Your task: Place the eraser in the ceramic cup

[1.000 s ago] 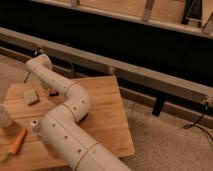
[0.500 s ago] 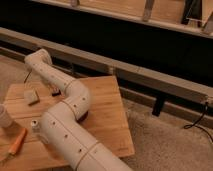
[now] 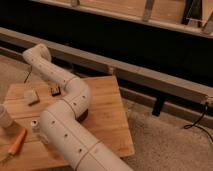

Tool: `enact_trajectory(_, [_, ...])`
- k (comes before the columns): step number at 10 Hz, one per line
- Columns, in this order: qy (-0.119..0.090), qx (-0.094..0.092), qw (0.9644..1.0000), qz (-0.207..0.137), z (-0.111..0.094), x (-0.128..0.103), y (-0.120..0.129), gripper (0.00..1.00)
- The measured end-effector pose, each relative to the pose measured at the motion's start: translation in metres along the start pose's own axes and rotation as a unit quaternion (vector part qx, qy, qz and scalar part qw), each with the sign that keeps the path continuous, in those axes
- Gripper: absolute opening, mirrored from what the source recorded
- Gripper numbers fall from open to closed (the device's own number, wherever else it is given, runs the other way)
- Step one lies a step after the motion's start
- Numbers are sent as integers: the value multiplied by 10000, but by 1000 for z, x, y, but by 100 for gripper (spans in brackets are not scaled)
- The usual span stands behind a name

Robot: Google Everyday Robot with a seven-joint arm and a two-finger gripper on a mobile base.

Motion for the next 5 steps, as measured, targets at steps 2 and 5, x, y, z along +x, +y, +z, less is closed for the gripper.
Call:
enact_trajectory(2, [80,-24,10000,27,-7,4,-1,0])
enact_trajectory(5, [207,-87,9997,41,-16,12,-5,2])
